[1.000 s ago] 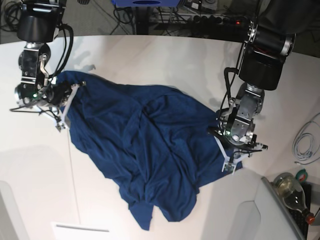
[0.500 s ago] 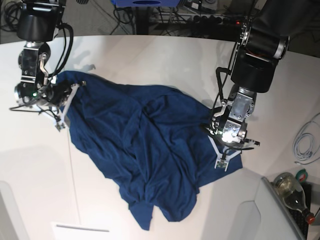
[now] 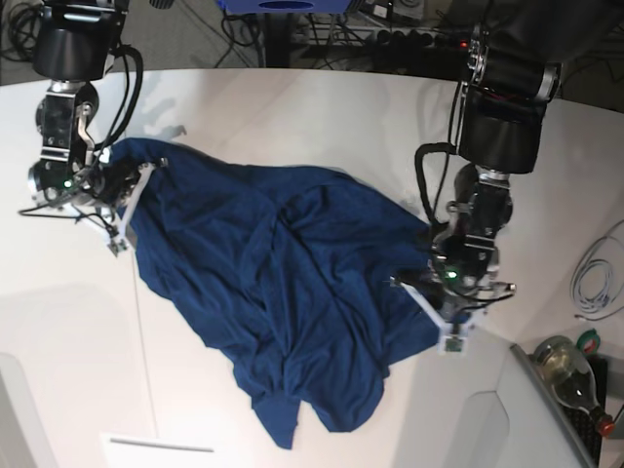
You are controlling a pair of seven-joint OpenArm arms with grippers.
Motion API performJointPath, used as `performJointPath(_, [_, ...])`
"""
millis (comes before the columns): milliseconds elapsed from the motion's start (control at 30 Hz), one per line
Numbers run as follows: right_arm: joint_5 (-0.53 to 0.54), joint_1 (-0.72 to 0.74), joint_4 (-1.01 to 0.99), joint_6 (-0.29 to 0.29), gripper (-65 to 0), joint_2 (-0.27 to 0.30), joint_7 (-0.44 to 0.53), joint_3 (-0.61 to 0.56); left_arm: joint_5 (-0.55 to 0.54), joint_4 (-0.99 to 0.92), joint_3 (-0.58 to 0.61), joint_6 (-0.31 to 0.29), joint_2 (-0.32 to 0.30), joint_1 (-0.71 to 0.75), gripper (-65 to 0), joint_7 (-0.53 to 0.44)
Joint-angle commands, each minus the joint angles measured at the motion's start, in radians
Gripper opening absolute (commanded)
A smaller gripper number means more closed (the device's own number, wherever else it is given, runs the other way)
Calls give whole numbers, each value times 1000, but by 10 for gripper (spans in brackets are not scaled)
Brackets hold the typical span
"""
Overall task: Layout the t-shirt on the table in an organized manner, then fold the t-shirt properly
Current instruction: 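Grasp the shirt edge with the left gripper beside the bunched fabric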
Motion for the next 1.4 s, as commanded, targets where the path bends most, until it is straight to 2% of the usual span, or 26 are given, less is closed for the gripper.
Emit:
performJointPath(0, [-30, -10, -5, -3, -650, 1, -50, 2, 10, 15, -30, 8, -14, -21, -609, -7])
performJointPath(67, [-30, -10, -5, -3, -650, 1, -50, 2, 10, 6, -37, 8, -14, -24, -433, -7])
performJointPath(133, [-30, -10, -5, -3, -650, 1, -50, 0, 10, -33, -37, 7, -14, -46, -321, -7])
performJointPath(233, [-30, -10, -5, -3, -650, 1, -50, 0, 10, -122, -37, 5, -14, -73, -308, -15])
performJointPath(400, [-30, -10, -5, -3, -650, 1, -49, 0, 10, -243, -38, 5, -2, -93, -309, -90])
performJointPath(433, [-30, -10, -5, -3, -650, 1, -49, 0, 10, -260, -38, 5, 0, -93, -316, -97])
performJointPath(500, [-30, -10, -5, -3, -650, 1, -49, 0, 10, -287, -38, 5, 2, -93, -383, -114])
performJointPath(600, [-30, -10, -5, -3, -650, 1, -49, 0, 10, -306, -38, 5, 2, -93, -597, -140])
performJointPath(633, [-30, -10, -5, -3, -650, 1, -49, 0, 10, -306, -38, 5, 2, -93, -650, -142])
performJointPath(933, [-30, -10, -5, -3, -650, 1, -49, 0, 10, -245, -49, 5, 0, -81, -650, -117])
performJointPath(1233, [-30, -10, -5, -3, -650, 1, -49, 0, 18, 190, -50, 8, 0, 26, -650, 143])
performJointPath(1367, [-30, -10, -5, -3, -650, 1, -49, 0, 18, 233, -43, 10, 17, -6, -650, 185])
